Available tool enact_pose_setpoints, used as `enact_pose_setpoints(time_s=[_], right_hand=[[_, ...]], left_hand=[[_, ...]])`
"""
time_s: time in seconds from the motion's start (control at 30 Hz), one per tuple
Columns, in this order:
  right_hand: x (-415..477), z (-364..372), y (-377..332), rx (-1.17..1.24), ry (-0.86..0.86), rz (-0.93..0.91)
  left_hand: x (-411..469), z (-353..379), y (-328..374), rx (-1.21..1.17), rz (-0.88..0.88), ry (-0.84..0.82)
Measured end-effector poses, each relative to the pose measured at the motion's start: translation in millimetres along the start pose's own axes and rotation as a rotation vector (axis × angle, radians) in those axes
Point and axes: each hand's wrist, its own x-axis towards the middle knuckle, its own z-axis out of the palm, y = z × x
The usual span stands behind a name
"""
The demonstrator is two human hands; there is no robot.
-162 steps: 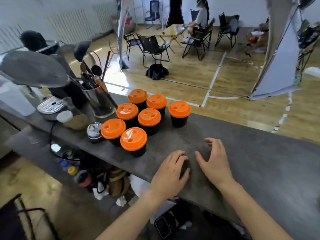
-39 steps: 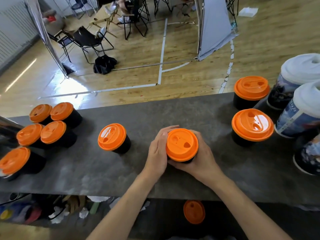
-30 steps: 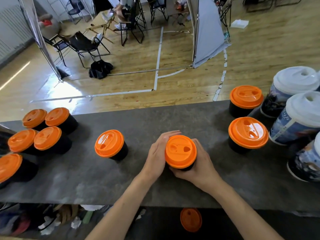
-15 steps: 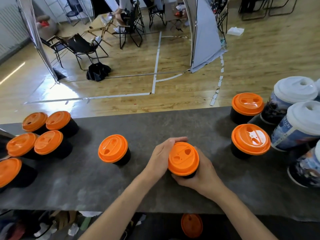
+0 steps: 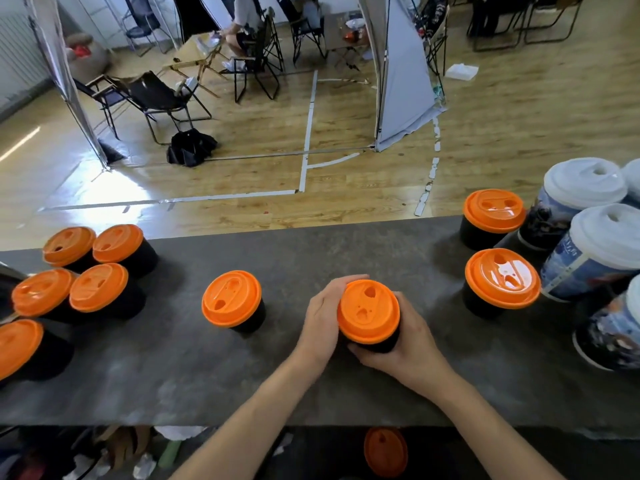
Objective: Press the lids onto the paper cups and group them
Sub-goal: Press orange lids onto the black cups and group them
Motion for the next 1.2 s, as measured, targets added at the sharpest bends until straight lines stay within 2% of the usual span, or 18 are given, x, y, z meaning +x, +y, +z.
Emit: enact_pose_setpoints(time_s=[0.1, 0.17, 0.33, 0.4, 0.6, 0.9, 1.0, 1.1, 1.2], right_hand=[[0, 1, 2, -0.027, -0.022, -0.021], [-1, 3, 4, -0.029, -0.032, -0.024], [-1, 4, 2, 0.025, 0.013, -0.003], [-1, 3, 3, 0.027, 0.013, -0.006], [0, 2, 6, 0.003, -0.017, -0.035], [-1, 4, 4, -0.022, -0.016, -0.003], [-2, 3, 6, -0.035, -0.013, -0.006], [-2, 2, 5, -0.054, -0.012, -0.032], [-2, 2, 3, -0.078, -0.021, -0.041]], left_hand=[[9, -14, 4, 0.030, 0.014, -0.136], [5, -13, 3, 0.024, 0.044, -0.137], [-14, 3, -15, -0.035, 0.112, 0.098], [-12, 3, -17, -0.046, 0.115, 0.112], [15, -10, -1, -0.036, 0.049, -0.147], [-13, 3, -21, -0.058, 0.139, 0.107], [-2, -2, -12, -0.053, 0.097, 0.058], [7, -6, -3, -0.058, 0.063, -0.058], [1, -1, -3, -0.066, 0.046, -0.055]])
